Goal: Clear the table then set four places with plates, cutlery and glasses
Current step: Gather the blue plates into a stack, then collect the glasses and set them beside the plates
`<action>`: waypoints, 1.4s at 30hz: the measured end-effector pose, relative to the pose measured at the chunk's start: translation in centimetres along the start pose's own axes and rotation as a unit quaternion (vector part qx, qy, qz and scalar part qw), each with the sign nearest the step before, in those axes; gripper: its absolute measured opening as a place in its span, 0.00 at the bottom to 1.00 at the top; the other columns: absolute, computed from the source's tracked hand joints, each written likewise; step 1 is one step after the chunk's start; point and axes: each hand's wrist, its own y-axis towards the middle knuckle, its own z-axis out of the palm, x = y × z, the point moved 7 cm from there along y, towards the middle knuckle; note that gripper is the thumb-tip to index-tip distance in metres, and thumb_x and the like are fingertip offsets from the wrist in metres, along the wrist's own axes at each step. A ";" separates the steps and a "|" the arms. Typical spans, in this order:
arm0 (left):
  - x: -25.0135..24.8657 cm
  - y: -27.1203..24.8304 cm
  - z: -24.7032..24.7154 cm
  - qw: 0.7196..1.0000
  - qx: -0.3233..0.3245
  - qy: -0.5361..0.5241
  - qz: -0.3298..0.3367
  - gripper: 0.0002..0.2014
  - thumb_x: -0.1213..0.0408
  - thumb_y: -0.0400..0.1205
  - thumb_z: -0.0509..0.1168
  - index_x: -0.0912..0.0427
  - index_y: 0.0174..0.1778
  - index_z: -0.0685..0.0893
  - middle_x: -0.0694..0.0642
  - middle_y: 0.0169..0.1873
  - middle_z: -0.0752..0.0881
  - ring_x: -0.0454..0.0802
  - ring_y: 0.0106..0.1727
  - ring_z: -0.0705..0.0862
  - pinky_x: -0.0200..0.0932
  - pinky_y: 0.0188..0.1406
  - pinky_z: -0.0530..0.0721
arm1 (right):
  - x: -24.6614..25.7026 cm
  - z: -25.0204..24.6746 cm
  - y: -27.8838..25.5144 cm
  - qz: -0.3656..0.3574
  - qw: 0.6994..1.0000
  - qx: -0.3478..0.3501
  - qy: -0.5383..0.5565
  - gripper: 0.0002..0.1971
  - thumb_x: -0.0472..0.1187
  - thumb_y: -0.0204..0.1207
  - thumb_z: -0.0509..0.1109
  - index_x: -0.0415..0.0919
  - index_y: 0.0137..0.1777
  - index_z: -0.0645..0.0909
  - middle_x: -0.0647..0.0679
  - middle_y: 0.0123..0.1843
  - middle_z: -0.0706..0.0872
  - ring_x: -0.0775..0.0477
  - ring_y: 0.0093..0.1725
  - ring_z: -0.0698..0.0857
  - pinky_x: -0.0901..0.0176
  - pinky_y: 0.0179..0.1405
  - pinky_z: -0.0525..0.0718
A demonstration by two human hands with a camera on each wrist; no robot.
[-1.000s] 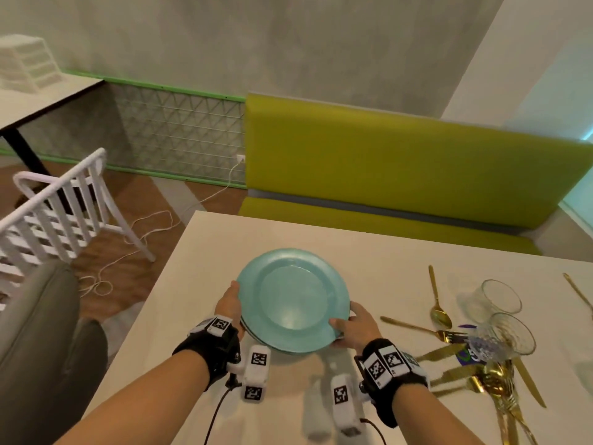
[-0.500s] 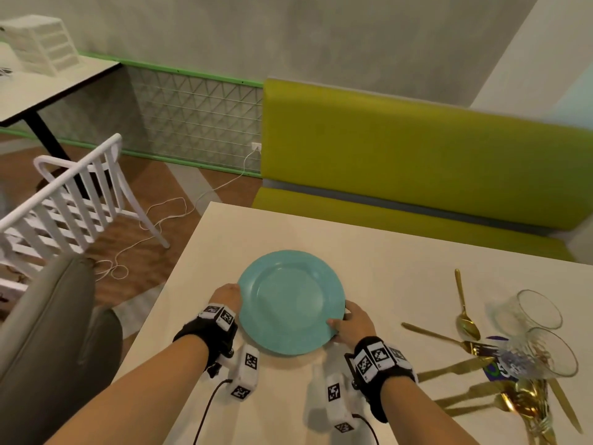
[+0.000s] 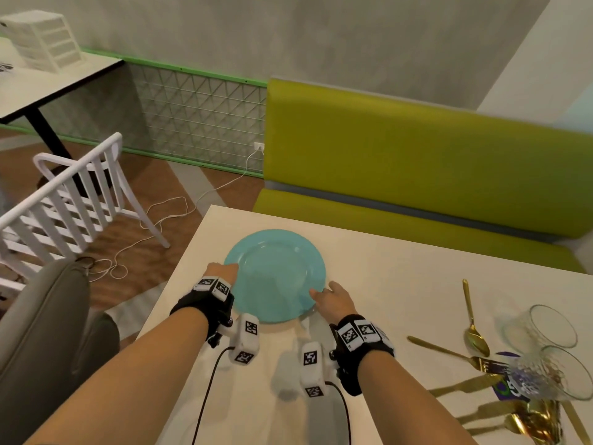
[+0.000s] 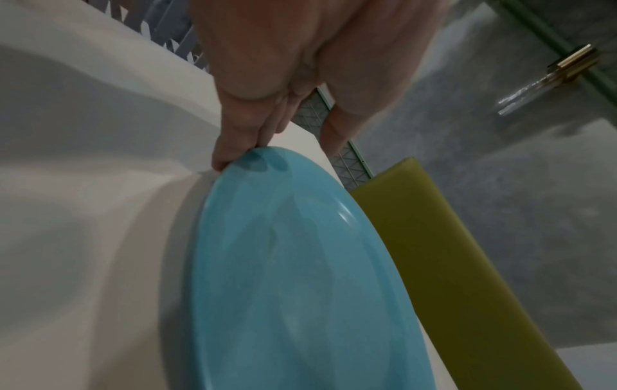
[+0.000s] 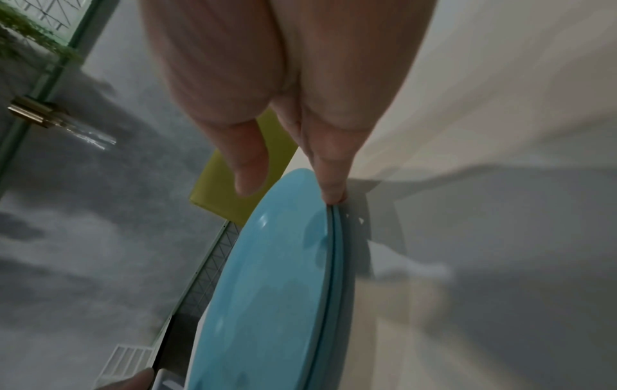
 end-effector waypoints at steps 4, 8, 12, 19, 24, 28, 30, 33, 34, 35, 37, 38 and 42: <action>-0.6 0.7 -0.2 0.999 0.007 -0.031 -0.013 0.22 0.63 0.83 0.61 0.74 0.69 0.75 0.70 0.70 0.77 0.64 0.71 0.77 0.40 0.47 0.69 | 1.0 1.2 0.8 -0.019 0.999 0.019 0.019 0.14 0.40 0.78 0.69 0.36 0.59 0.74 0.52 0.48 0.81 0.46 0.55 0.79 0.63 0.45 0.76; -0.3 1.2 -0.6 0.998 0.003 -0.050 -0.023 0.23 0.62 0.83 0.62 0.73 0.70 0.75 0.70 0.70 0.77 0.64 0.71 0.77 0.41 0.48 0.70 | 1.5 1.9 1.0 -0.026 0.997 0.033 0.063 0.11 0.39 0.77 0.69 0.39 0.54 0.72 0.46 0.55 0.82 0.45 0.54 0.81 0.60 0.46 0.78; -0.1 1.6 -1.0 0.997 -0.005 -0.070 -0.024 0.24 0.61 0.81 0.64 0.73 0.69 0.76 0.70 0.68 0.78 0.65 0.70 0.78 0.43 0.49 0.72 | 1.6 2.3 1.8 -0.026 0.996 0.032 0.076 0.08 0.38 0.76 0.70 0.41 0.48 0.73 0.45 0.54 0.83 0.45 0.53 0.81 0.56 0.50 0.76; -0.1 1.6 -1.5 0.996 -0.013 -0.088 -0.017 0.25 0.59 0.79 0.66 0.72 0.67 0.77 0.70 0.66 0.80 0.65 0.68 0.80 0.50 0.62 0.80 | 1.6 2.6 2.3 -0.010 0.993 0.043 0.106 0.15 0.36 0.74 0.72 0.39 0.56 0.72 0.41 0.64 0.83 0.40 0.63 0.82 0.48 0.66 0.79; 0.1 1.1 -1.7 0.993 -0.020 -0.117 -0.029 0.28 0.58 0.78 0.67 0.71 0.70 0.74 0.69 0.67 0.79 0.65 0.67 0.80 0.50 0.60 0.79 | 2.1 2.2 1.2 -0.002 0.997 0.044 0.069 0.28 0.39 0.77 0.70 0.33 0.74 0.66 0.46 0.70 0.77 0.43 0.68 0.77 0.61 0.60 0.77; -1.3 -0.5 -1.8 0.991 -0.087 -0.102 0.002 0.30 0.67 0.79 0.64 0.68 0.77 0.63 0.69 0.73 0.73 0.65 0.72 0.73 0.48 0.64 0.72 | 1.5 0.7 0.4 0.025 0.991 0.017 0.130 0.44 0.42 0.74 0.74 0.37 0.83 0.50 0.42 0.82 0.64 0.41 0.77 0.69 0.48 0.76 0.70; -2.9 -1.9 -1.7 0.987 -0.128 -0.079 0.048 0.28 0.69 0.79 0.62 0.66 0.76 0.65 0.69 0.71 0.75 0.66 0.74 0.71 0.51 0.71 0.69 | 0.9 -1.0 -0.9 0.038 0.981 0.009 0.190 0.41 0.38 0.74 0.74 0.39 0.82 0.55 0.39 0.77 0.71 0.40 0.72 0.75 0.45 0.72 0.76; -6.3 -4.4 0.9 0.980 -0.118 -0.075 0.139 0.23 0.71 0.80 0.61 0.66 0.72 0.71 0.67 0.68 0.79 0.65 0.71 0.74 0.51 0.71 0.69 | -0.2 -5.1 -3.5 0.028 0.975 -0.021 0.220 0.30 0.33 0.77 0.71 0.37 0.77 0.65 0.38 0.57 0.82 0.41 0.54 0.82 0.49 0.52 0.85; -7.6 -5.5 2.3 0.977 -0.101 -0.078 0.173 0.21 0.71 0.80 0.61 0.66 0.71 0.73 0.66 0.67 0.80 0.64 0.70 0.76 0.51 0.71 0.69 | -0.9 -6.7 -4.3 0.024 0.973 -0.036 0.225 0.26 0.32 0.77 0.70 0.36 0.74 0.68 0.39 0.52 0.83 0.42 0.48 0.83 0.51 0.46 0.85; -9.0 -6.8 3.7 0.972 -0.084 -0.078 0.205 0.20 0.72 0.80 0.61 0.67 0.69 0.74 0.66 0.66 0.81 0.63 0.68 0.77 0.51 0.70 0.70 | -1.7 -8.5 -5.1 0.023 0.972 -0.055 0.228 0.23 0.32 0.77 0.69 0.36 0.72 0.71 0.41 0.47 0.84 0.44 0.42 0.83 0.54 0.41 0.85; -11.5 -9.5 7.0 0.963 -0.043 -0.068 0.257 0.18 0.73 0.80 0.60 0.66 0.67 0.77 0.65 0.64 0.82 0.63 0.65 0.79 0.49 0.67 0.72 | -3.9 -12.1 -6.8 0.027 0.968 -0.094 0.233 0.17 0.30 0.78 0.67 0.35 0.66 0.76 0.42 0.42 0.84 0.46 0.35 0.82 0.56 0.35 0.83; -12.5 -10.9 8.8 0.959 -0.019 -0.064 0.275 0.17 0.73 0.80 0.60 0.65 0.65 0.78 0.64 0.63 0.83 0.63 0.64 0.80 0.48 0.65 0.73 | -5.1 -14.0 -7.8 0.029 0.964 -0.113 0.237 0.15 0.30 0.78 0.67 0.36 0.64 0.77 0.42 0.41 0.85 0.46 0.33 0.81 0.57 0.33 0.82; -15.0 -16.7 16.2 0.938 0.080 -0.043 0.335 0.14 0.71 0.82 0.59 0.64 0.62 0.81 0.63 0.61 0.85 0.61 0.61 0.83 0.42 0.58 0.75 | -10.3 -21.8 -12.2 0.049 0.946 -0.205 0.246 0.07 0.30 0.78 0.66 0.39 0.54 0.79 0.42 0.38 0.84 0.47 0.30 0.80 0.60 0.27 0.79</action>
